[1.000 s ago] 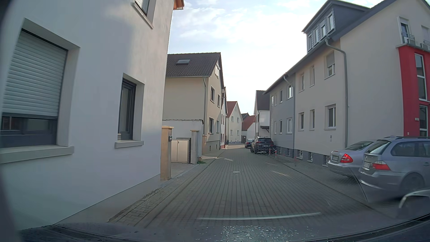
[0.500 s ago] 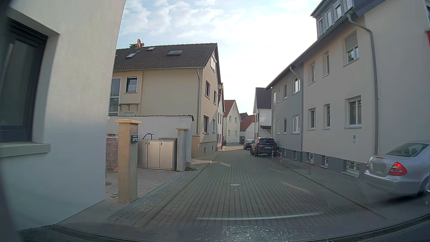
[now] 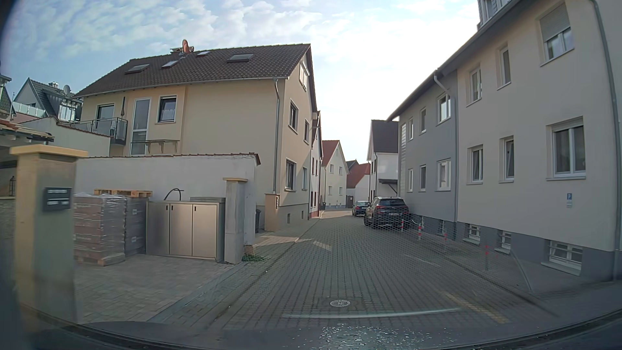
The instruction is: Follow the waypoints while adhering to traffic rules and regulations
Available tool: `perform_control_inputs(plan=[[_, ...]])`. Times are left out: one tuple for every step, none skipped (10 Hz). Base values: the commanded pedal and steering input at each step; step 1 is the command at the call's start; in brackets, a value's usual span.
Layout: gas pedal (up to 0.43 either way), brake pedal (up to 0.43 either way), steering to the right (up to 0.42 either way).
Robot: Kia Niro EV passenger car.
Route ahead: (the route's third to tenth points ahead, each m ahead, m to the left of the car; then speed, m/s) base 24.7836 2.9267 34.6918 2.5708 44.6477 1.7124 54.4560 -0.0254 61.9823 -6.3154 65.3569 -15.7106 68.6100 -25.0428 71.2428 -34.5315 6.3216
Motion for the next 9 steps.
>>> perform_control_inputs(plan=[[0.039, 0.000, 0.002], [0.028, 0.000, 0.002], [0.020, 0.000, 0.001], [0.008, 0.000, 0.000], [0.000, 0.000, 0.000], [0.000, 0.000, 0.000], [0.000, 0.000, 0.000], [0.000, 0.000, 0.000], [0.000, 0.000, 0.000]])
